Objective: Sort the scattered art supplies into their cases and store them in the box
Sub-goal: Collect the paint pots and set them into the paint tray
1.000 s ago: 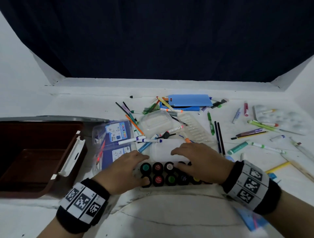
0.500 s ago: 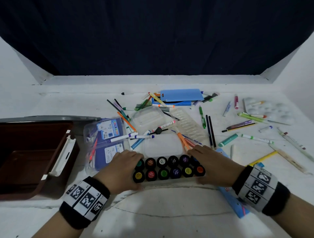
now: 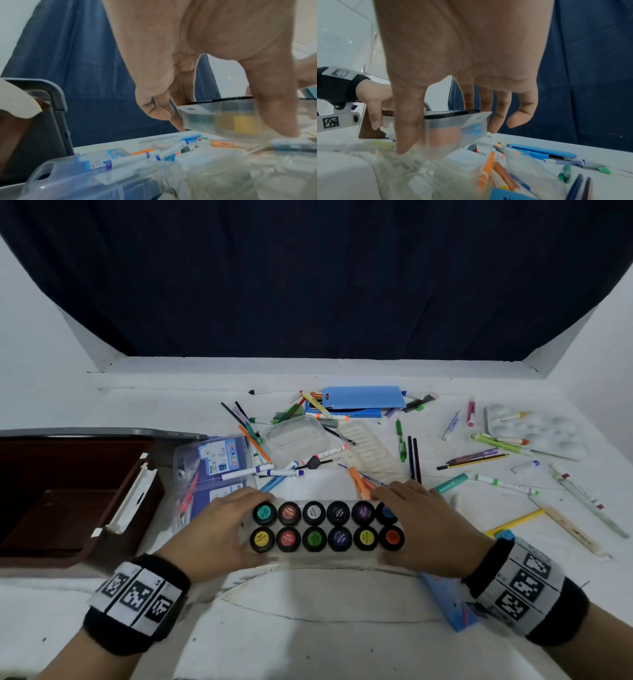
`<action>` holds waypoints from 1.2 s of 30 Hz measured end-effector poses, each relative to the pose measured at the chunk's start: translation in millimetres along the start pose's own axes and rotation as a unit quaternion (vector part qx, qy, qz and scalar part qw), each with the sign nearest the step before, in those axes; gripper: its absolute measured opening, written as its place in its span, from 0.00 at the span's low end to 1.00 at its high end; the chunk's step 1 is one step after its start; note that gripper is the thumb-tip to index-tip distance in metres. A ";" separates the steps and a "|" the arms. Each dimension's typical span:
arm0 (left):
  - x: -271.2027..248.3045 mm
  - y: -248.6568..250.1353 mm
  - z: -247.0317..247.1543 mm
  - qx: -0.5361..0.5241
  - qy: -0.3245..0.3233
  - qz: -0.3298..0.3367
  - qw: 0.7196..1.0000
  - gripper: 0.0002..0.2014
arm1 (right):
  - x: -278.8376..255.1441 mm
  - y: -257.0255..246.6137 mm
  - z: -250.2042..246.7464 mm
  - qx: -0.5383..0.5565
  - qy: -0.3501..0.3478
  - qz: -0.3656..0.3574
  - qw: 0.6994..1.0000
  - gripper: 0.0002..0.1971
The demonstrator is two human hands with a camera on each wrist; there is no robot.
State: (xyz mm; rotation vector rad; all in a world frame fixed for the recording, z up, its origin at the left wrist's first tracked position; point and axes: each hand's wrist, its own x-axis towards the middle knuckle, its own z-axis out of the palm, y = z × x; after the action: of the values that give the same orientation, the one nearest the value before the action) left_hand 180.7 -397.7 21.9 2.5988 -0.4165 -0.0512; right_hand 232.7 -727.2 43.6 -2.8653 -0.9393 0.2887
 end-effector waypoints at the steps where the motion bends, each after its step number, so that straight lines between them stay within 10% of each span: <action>1: -4.5 2.2 -3.0 0.011 -0.006 -0.003 1.000 0.42 | -4.1 0.3 -1.9 0.019 -0.002 -0.012 1.000 0.44; 16: -52.9 16.8 43.7 0.046 -0.115 -0.114 0.986 0.42 | -35.5 -23.1 43.2 -0.080 -0.078 -0.048 0.993 0.34; 22: -59.2 14.3 45.3 -0.048 -0.098 -0.162 0.981 0.46 | -35.9 -14.5 45.0 -0.017 -0.111 -0.001 0.994 0.48; 27: -53.9 11.1 36.6 -0.190 -0.037 -0.194 0.962 0.26 | -22.5 -8.8 36.4 0.148 -0.043 0.096 0.983 0.34; 36: -27.4 13.4 42.8 -0.214 0.001 -0.213 0.953 0.31 | -0.9 -16.2 37.9 0.191 -0.024 0.178 0.965 0.34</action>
State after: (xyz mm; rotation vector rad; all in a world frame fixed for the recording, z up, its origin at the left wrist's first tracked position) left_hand 146.0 -420.8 -10.1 2.2097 0.1547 -0.2564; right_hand 214.5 -712.9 9.4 -2.6510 -0.3170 0.5112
